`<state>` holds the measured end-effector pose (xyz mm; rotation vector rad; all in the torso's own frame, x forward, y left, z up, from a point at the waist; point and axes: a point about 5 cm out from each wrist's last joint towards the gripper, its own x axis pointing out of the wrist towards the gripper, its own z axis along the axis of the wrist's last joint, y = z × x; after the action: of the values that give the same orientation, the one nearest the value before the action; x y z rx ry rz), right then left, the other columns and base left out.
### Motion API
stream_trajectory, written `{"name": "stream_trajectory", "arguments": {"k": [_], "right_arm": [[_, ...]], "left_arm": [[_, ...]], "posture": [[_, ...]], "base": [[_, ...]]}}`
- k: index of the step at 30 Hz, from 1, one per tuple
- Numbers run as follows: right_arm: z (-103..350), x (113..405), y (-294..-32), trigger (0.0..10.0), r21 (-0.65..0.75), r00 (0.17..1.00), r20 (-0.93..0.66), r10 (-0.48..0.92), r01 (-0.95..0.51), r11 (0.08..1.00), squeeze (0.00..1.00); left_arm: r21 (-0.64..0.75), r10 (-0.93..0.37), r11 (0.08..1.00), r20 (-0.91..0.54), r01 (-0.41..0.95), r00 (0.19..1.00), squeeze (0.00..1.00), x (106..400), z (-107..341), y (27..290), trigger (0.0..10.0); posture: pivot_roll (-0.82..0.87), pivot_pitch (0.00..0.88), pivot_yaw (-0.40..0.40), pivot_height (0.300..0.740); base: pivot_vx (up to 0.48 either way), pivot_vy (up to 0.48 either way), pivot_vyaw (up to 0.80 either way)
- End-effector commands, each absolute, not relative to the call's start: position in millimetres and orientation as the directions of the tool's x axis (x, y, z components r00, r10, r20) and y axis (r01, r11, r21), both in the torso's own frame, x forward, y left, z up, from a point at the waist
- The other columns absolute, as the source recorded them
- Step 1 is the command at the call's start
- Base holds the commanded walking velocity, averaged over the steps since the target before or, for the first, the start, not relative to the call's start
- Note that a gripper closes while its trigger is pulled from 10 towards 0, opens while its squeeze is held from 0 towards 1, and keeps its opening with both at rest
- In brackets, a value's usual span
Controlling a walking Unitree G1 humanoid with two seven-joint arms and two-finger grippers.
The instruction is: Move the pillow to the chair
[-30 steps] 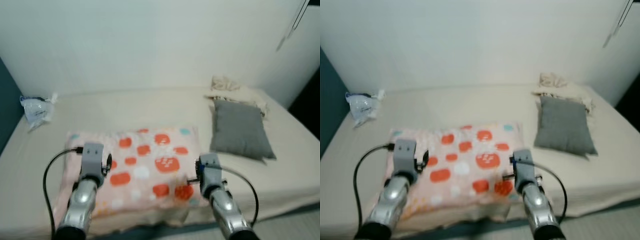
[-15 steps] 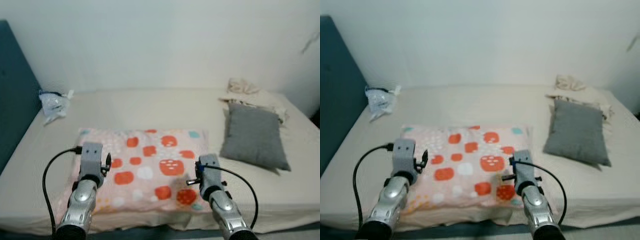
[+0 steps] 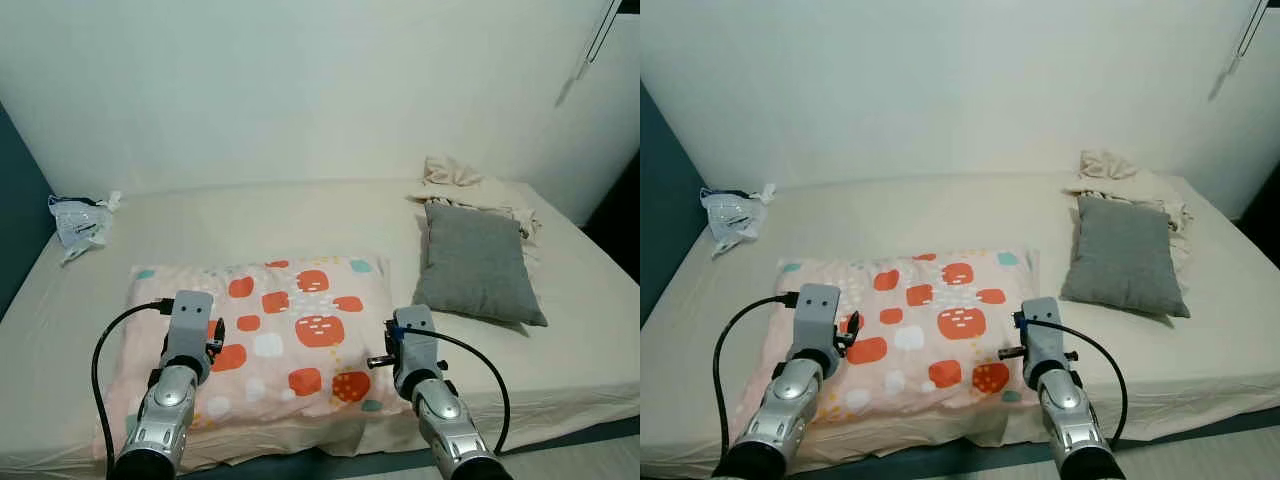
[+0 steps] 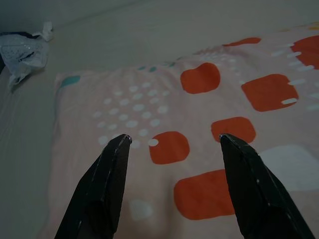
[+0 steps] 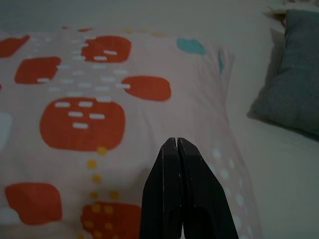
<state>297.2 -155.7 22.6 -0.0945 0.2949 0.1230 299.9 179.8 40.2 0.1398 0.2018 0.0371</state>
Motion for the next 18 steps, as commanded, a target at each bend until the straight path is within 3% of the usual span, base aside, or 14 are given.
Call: {"name": "stream_trajectory", "arguments": {"k": [1, 18], "right_arm": [[24.0, 299.5, -153.7, 10.0, -0.065, 0.950, -0.295, 0.106, -0.130, 0.989, 0.00], [25.2, 301.9, -151.7, 10.0, -0.068, 0.949, -0.292, 0.117, -0.143, 0.987, 0.00]], "left_arm": [[0.143, 0.059, 0.989, -0.205, -0.030, 0.977, 0.00, 299.1, 38.1, 181.0, 10.0], [0.171, 0.027, 0.985, -0.208, 0.009, 0.978, 0.00, 297.8, 35.2, 175.8, 10.0]], "posture": [[-0.10, 0.025, -0.036, 0.740], [-0.09, 0.013, -0.041, 0.740]], "base": [[0.000, 0.000, 0.00], [0.000, 0.000, 0.00]]}}
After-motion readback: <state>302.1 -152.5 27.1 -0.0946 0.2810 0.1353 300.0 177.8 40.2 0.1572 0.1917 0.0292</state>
